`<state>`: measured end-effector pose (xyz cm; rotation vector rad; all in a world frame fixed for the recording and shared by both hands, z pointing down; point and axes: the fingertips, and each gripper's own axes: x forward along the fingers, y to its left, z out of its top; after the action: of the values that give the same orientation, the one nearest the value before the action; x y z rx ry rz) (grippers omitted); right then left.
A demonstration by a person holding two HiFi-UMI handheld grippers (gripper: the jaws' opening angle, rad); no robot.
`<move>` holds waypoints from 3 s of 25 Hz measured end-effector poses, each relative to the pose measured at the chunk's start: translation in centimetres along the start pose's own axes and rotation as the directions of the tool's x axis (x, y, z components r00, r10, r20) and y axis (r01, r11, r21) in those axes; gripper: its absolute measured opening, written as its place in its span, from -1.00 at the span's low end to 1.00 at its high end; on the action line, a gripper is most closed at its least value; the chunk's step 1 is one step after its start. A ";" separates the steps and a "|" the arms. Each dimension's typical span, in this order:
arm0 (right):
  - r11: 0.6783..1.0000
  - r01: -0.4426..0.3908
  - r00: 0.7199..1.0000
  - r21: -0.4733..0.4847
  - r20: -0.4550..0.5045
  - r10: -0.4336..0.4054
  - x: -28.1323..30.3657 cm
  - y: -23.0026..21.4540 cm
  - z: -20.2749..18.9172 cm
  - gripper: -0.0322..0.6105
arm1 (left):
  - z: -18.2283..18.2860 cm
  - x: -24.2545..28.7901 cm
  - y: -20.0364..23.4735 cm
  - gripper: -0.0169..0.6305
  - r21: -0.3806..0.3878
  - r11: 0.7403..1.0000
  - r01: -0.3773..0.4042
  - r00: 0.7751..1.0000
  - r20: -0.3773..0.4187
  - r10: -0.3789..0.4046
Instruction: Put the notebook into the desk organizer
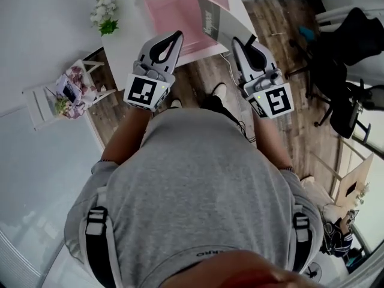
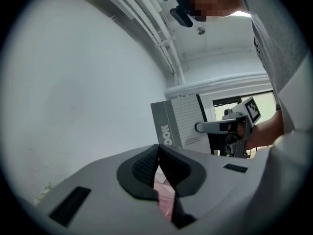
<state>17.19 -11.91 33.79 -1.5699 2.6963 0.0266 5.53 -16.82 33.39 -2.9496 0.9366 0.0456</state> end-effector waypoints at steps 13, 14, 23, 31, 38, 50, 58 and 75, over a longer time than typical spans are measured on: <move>0.890 -0.386 0.918 0.242 0.010 0.396 5.7 -6.2 -0.6 -0.85 | 1.3 3.1 0.8 -0.89 0.047 0.935 -0.351 0.936 0.013 0.350; 0.871 -0.410 0.907 0.271 0.014 0.422 6.1 -6.3 -0.7 -0.85 | 1.3 3.0 0.8 -0.89 0.054 0.926 -0.373 0.928 0.012 0.372; 0.765 -0.464 0.846 0.447 -0.032 0.532 9.5 -5.5 -3.1 -0.85 | 0.7 2.8 1.6 -0.89 0.050 0.905 -0.422 0.906 0.017 0.422; 0.677 -0.422 0.807 0.602 -0.091 0.584 13.4 -4.6 -4.9 -0.85 | 0.4 3.3 4.6 -0.89 0.044 0.914 -0.403 0.915 0.040 0.401; 0.516 -0.391 0.719 0.762 -0.097 0.688 16.0 -2.7 -6.5 -0.85 | 0.0 3.7 7.2 -0.89 0.063 0.925 -0.376 0.927 0.032 0.374; 0.641 -0.251 0.690 0.725 -0.331 0.644 19.2 -2.4 -11.5 -0.85 | -0.7 3.9 10.2 -0.89 0.031 0.938 -0.345 0.938 0.046 0.344; 0.720 -0.178 0.709 0.670 -0.420 0.566 21.4 -2.9 -12.7 -0.85 | -1.2 4.3 12.3 -0.89 0.011 0.946 -0.325 0.945 0.042 0.324; 0.798 -0.022 0.727 0.602 -0.538 0.426 23.0 -3.3 -17.2 -0.85 | -1.9 4.9 14.9 -0.89 -0.014 0.957 -0.289 0.956 0.046 0.289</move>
<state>8.50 -33.93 50.32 -1.1585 2.8886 -1.4472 0.97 -31.87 34.50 -2.7771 1.3542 0.1294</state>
